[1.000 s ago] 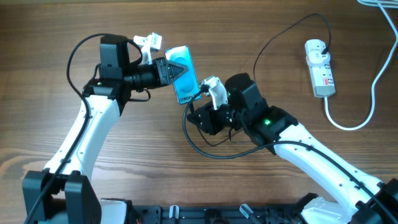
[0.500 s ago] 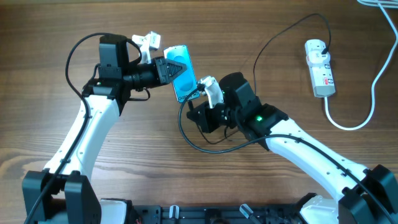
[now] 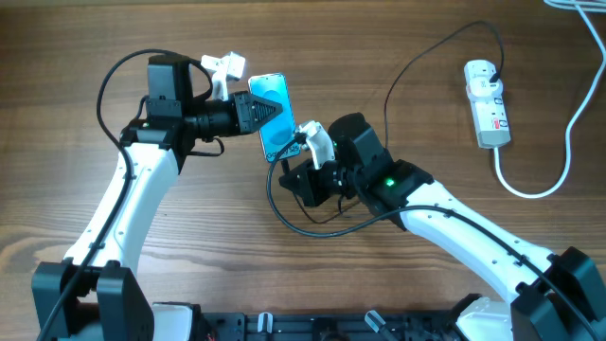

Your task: Plug charger to phone and switch on socket

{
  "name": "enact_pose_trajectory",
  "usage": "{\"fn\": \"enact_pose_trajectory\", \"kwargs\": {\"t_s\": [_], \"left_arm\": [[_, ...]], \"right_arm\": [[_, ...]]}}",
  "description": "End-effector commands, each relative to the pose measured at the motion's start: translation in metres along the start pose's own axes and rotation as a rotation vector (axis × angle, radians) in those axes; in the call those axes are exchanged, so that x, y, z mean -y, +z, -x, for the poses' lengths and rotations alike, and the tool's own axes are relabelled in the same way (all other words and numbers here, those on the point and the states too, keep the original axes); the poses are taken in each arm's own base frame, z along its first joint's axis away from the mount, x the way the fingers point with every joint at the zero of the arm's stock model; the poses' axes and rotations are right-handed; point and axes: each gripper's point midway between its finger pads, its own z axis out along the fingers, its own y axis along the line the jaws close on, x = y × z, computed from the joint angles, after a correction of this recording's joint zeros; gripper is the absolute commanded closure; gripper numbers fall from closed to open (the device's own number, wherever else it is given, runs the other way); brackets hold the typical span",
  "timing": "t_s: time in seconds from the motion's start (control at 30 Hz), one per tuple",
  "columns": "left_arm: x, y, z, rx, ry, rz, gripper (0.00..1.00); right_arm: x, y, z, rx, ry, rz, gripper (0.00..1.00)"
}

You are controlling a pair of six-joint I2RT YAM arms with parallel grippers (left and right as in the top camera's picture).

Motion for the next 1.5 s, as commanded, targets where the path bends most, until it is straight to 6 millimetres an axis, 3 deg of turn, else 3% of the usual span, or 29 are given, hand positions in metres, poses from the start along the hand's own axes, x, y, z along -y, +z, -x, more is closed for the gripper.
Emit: {"fn": "enact_pose_trajectory", "kwargs": {"t_s": [0.0,0.27,0.53,1.47], "left_arm": [[0.021,0.003,-0.026,-0.100,-0.027,-0.121,0.96],[0.032,0.013,-0.042,-0.156,0.009,-0.137,0.96],[0.031,0.013,-0.045,-0.166,-0.007,-0.132,0.96],[0.034,0.028,-0.086,-0.290,0.007,-0.102,0.96]], "right_arm": [[-0.003,-0.015,0.055,0.156,-0.056,-0.053,0.95],[-0.013,-0.023,0.077,0.207,-0.080,-0.054,0.95],[-0.021,-0.031,0.096,0.255,-0.051,-0.056,0.95],[-0.029,-0.046,0.117,0.288,-0.056,-0.055,0.95]]}}
